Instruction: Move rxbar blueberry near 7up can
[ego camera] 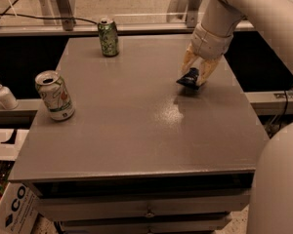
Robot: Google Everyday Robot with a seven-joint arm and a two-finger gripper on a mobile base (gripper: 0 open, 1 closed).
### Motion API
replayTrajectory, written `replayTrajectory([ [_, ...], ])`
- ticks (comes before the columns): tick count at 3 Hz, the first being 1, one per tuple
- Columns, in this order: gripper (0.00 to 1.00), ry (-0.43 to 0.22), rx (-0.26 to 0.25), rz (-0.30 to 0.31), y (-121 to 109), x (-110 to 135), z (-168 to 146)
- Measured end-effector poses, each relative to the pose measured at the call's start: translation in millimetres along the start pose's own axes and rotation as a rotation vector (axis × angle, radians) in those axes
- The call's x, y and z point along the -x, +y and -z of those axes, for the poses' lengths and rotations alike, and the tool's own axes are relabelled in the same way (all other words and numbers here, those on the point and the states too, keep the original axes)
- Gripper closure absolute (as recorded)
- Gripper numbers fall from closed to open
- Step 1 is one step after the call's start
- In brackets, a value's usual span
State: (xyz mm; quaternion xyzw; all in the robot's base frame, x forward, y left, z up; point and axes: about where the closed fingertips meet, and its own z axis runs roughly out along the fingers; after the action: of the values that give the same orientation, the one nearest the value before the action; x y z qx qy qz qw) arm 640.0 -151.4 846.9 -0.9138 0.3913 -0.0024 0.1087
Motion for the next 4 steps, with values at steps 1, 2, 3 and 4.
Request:
replayTrajectory([
  [1,1.0,-0.062,-0.016,0.003,0,30,1],
  [2,1.0,-0.131,-0.031,0.016,1,67,4],
  [3,1.0,-0.197,-0.038,0.052,-3,112,3],
  [4,1.0,-0.248,-0.043,0.106,-10,155,1],
])
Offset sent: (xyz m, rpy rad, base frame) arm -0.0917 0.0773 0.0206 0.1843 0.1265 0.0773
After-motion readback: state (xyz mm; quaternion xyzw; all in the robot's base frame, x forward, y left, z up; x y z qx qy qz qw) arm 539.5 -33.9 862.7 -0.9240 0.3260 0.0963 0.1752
